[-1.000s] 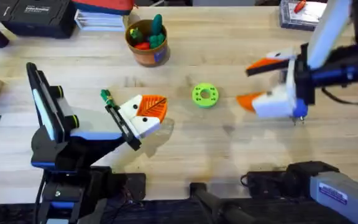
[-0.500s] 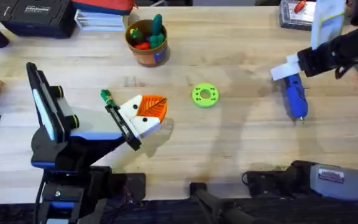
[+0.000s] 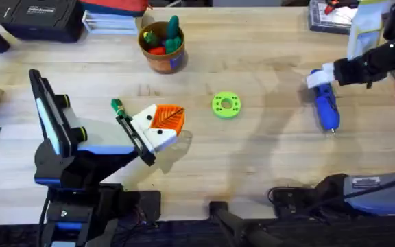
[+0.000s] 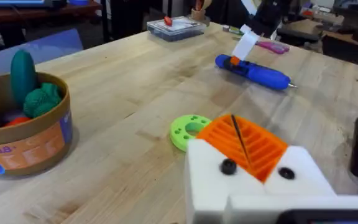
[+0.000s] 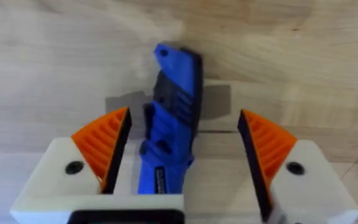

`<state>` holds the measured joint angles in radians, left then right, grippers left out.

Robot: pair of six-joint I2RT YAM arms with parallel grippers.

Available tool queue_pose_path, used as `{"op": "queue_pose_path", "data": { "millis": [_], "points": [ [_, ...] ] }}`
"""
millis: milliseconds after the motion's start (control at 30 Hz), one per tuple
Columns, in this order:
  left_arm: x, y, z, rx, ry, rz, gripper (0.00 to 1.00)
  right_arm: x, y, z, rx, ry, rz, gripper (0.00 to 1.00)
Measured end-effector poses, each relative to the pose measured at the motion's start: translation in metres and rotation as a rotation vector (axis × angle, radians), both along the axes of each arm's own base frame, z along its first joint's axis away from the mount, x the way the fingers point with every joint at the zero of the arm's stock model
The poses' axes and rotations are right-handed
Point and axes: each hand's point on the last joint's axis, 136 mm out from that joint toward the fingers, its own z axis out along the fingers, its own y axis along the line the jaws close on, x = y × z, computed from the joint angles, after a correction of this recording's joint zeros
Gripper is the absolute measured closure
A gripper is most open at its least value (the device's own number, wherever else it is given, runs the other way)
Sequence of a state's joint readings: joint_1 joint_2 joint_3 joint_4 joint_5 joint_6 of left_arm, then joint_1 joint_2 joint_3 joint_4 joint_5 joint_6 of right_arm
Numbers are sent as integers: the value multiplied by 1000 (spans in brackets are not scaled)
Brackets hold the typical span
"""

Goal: Pick up the gripper from the table and insert it into the empty holder that is missing its gripper. Then pick up a screw, insert it into the mounting hole, and use the screwdriver to tighten it. Finally, clean up the table by picking up the vegetable and placing it into the bucket.

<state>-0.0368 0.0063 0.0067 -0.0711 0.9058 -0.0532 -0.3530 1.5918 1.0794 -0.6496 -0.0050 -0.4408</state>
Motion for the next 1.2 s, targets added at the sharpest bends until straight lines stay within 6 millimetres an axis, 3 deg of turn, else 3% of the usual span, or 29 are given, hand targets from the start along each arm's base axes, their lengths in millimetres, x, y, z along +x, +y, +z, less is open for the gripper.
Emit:
{"op": "queue_pose_path", "data": {
  "millis": [167,467,600,667,833,867,1200],
  "points": [
    [0,0,0,0,0,0,992,7,-9,-3,-13,-23,-16,7],
    [0,0,0,0,0,0,992,5,-5,-38,33,62,3,7],
    [0,0,0,0,0,0,992,10,-3,-41,47,46,14,7],
    [0,0,0,0,0,0,992,11,-2,-41,53,44,23,142],
    [0,0,0,0,0,0,992,15,-3,-40,43,27,33,848],
    [0,0,0,0,0,0,992,16,-4,-41,41,26,30,949],
    [0,0,0,0,0,0,992,5,0,-32,53,50,21,972]
  ]
}}
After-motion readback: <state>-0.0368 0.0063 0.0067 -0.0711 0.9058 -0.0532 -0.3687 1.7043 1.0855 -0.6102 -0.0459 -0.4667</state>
